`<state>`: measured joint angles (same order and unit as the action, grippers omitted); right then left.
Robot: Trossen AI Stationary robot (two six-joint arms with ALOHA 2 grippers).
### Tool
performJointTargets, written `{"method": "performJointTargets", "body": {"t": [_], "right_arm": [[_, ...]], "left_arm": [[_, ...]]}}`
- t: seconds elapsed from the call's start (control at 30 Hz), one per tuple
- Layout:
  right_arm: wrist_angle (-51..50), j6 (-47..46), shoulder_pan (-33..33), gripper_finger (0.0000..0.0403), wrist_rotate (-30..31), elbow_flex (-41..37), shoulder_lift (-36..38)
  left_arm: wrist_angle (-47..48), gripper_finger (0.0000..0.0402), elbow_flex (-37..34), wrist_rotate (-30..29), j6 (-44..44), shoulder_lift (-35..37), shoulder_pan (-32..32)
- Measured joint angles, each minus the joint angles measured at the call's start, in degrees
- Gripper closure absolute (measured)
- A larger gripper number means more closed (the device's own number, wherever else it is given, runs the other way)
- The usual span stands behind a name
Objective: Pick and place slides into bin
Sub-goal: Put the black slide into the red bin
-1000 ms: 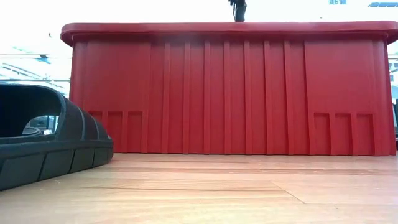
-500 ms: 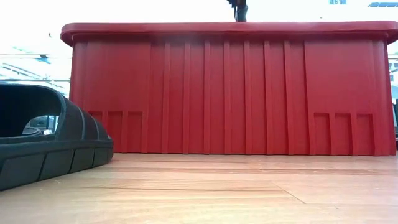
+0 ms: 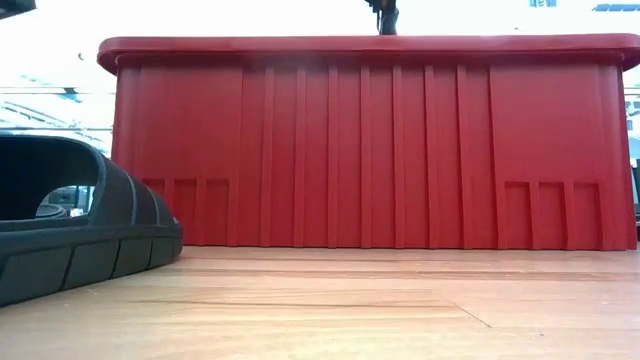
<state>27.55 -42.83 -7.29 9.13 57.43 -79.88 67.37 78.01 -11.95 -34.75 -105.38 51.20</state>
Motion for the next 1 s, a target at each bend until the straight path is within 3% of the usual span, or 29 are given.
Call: {"method": "performJointTargets", "body": {"t": [0.13, 0.4, 0.73, 0.83, 1.0], "right_arm": [[0.0, 0.0, 0.0, 0.0202, 0.0, 0.0, 0.0], [0.0, 0.0, 0.0, 0.0202, 0.0, 0.0, 0.0], [0.0, 0.0, 0.0, 0.0202, 0.2, 0.0, 0.0], [0.0, 0.0, 0.0, 0.0202, 0.2, 0.0, 0.0], [0.0, 0.0, 0.0, 0.0202, 0.3, 0.0, 0.0]], "left_arm": [[-0.2, 0.0199, -1.9, -3.3, -2.0, 0.0, -0.2], [-4.5, 0.0199, -7.0, -4.2, -1.5, 0.1, -0.1], [-1.1, 0.0204, -8.1, -7.9, -2.7, 0.0, -1.2], [-0.9, 0.0232, -8.1, -7.9, -2.2, 0.0, -1.5], [-0.6, 0.0318, -8.1, -7.8, -1.8, 0.0, -1.6]]}}
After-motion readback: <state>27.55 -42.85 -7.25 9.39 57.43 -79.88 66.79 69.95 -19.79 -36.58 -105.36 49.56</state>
